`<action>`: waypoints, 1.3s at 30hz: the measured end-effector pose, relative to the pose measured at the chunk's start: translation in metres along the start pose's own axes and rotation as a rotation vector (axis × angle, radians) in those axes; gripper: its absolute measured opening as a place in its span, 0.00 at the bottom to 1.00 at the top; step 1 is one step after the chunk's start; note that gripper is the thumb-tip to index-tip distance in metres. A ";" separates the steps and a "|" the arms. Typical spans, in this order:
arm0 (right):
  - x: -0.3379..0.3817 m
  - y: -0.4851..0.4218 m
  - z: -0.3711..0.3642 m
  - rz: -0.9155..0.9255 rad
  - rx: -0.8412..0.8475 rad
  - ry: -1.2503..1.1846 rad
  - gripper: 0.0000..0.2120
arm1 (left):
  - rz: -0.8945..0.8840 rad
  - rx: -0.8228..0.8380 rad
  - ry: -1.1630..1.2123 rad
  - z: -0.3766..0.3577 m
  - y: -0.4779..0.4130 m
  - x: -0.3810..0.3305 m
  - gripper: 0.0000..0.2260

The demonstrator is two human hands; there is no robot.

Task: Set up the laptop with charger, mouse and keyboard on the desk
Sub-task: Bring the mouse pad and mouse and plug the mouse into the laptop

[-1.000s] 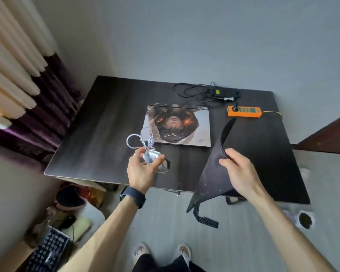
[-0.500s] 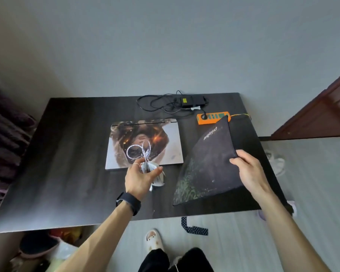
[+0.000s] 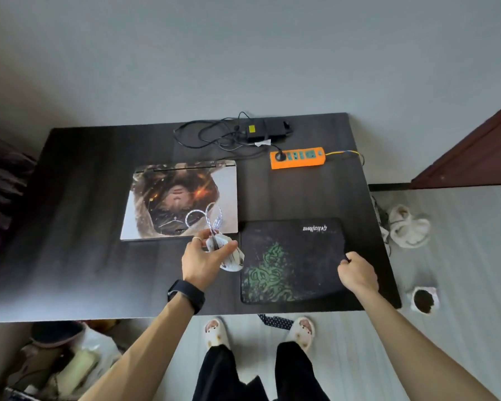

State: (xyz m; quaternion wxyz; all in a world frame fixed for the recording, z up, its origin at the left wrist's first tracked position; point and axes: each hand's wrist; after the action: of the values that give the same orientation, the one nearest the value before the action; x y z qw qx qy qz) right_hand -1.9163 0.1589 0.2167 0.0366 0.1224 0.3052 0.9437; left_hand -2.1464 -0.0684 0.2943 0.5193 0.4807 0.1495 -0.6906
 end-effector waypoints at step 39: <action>-0.029 -0.007 -0.045 0.559 0.351 0.354 0.41 | 0.156 0.107 0.112 -0.113 0.009 -0.050 0.26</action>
State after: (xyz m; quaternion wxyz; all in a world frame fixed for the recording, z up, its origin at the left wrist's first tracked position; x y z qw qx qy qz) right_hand -1.8994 0.1352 0.1715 -0.2972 0.0401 0.4189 0.8571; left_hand -2.0811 0.0361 0.2828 0.5357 0.5559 0.1031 -0.6272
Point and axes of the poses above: each hand's wrist, its own y-axis away from the middle knuckle, its own z-axis out of the back of the hand, x = y × z, and after that the axes turned 8 degrees about -z, right-handed
